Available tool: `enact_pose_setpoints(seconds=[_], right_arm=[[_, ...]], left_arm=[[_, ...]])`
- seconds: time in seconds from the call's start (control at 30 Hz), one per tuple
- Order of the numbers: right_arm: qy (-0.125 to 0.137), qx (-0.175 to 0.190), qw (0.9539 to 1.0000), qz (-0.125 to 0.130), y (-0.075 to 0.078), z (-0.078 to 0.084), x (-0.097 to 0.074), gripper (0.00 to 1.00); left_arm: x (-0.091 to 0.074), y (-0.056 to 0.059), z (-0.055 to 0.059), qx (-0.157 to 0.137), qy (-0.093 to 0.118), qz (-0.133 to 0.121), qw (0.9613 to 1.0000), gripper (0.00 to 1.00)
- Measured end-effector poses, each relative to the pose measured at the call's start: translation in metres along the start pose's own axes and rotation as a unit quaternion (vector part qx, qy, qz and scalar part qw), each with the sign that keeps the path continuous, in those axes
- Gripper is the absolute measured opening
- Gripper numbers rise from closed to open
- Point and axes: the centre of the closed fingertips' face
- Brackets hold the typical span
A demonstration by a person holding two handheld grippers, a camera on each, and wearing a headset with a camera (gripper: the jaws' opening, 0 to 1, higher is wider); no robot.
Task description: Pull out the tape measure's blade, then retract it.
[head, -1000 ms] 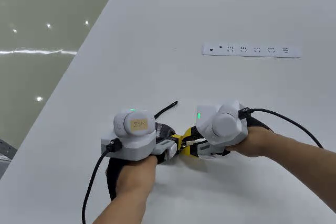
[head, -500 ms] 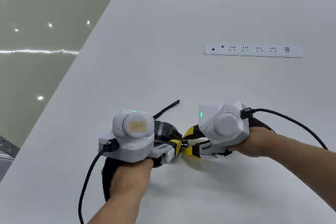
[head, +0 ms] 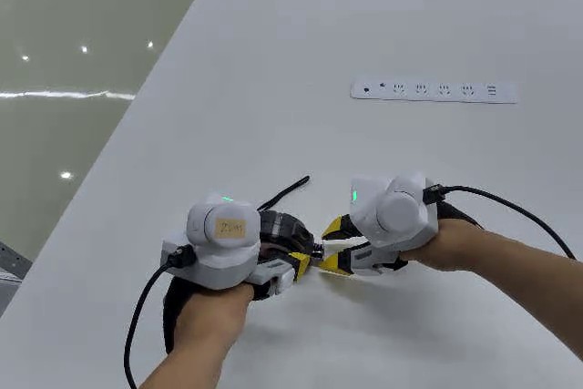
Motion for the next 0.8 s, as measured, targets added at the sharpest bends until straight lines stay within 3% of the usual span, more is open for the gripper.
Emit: enact_pose_setpoints(seconds=[0.13,0.43,0.8], right_arm=[[0.0,0.004,1.0,0.007,0.0,0.001,-0.006,0.25],[0.001,0.016,0.9996,0.022,-0.005,-0.002,-0.021,0.28],[-0.002,0.04,0.9982,0.045,-0.007,0.006,-0.04,0.33]], left_arm=[[-0.006,-0.003,0.003,0.01,-0.002,0.01,0.9999,0.61],[-0.009,0.006,0.009,0.042,-0.012,0.041,0.9982,0.64],[-0.02,0.022,0.004,0.085,-0.018,0.091,0.9921,0.69]])
Point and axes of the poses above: the centre of the closed fingertips' face, and the gripper's own axes: x roughly forward along the fingers, y roughly to its right, z roughly out of its underside, and after that the axes turned 1 degree about y, right-handed
